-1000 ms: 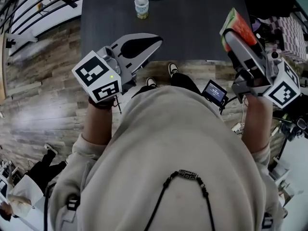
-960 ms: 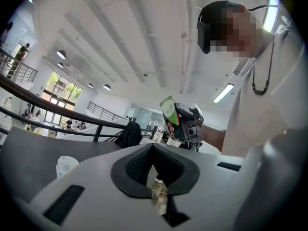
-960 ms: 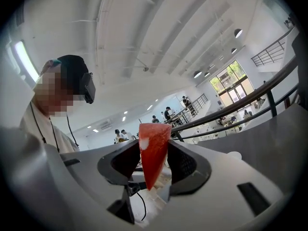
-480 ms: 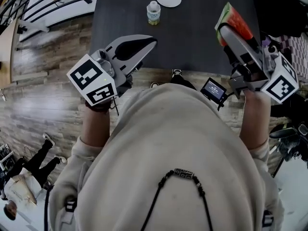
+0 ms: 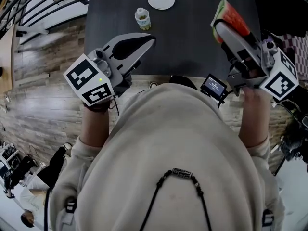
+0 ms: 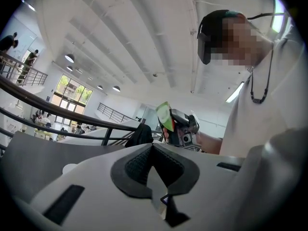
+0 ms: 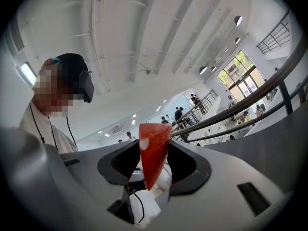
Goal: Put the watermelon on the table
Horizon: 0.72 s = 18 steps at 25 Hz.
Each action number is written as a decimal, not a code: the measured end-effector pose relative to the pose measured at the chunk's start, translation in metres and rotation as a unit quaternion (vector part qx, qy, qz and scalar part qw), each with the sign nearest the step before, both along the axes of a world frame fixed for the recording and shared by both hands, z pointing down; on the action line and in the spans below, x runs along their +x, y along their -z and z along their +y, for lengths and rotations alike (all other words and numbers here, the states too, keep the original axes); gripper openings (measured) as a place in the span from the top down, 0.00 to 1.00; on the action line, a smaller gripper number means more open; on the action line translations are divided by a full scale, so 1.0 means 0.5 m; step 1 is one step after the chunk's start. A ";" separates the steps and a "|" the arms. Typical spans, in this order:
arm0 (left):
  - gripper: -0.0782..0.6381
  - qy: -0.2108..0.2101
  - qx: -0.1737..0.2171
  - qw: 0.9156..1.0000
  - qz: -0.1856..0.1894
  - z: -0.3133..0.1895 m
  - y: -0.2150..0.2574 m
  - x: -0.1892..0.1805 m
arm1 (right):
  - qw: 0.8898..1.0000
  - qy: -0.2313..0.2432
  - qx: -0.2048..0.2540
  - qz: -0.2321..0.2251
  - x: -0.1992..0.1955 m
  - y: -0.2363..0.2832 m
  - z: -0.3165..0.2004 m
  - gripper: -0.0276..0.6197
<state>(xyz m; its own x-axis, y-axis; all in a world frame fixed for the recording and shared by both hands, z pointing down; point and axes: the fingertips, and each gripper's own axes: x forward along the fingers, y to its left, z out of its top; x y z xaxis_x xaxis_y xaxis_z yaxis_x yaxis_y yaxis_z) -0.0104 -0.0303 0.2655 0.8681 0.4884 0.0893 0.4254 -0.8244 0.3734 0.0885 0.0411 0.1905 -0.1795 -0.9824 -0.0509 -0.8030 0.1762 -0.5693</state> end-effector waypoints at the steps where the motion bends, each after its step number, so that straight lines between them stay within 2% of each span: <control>1: 0.88 -0.002 -0.001 1.000 0.000 0.007 0.001 0.004 | 1.000 -0.001 0.000 -0.002 0.003 -0.003 0.005 0.67; 8: 0.88 -0.005 -0.006 1.000 -0.009 0.033 0.008 0.026 | 1.000 0.009 0.006 -0.019 0.028 -0.017 0.014 0.67; 18: 0.88 0.037 0.002 0.998 -0.041 0.089 -0.021 0.121 | 0.998 0.023 -0.002 -0.063 0.137 -0.108 0.072 0.67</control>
<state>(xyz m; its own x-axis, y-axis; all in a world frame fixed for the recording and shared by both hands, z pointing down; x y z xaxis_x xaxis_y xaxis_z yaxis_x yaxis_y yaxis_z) 0.0498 0.0145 0.2759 0.8916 0.4220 0.1640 0.3306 -0.8543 0.4010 0.1571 0.0771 0.2446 -0.2168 -0.9736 -0.0719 -0.7159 0.2086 -0.6663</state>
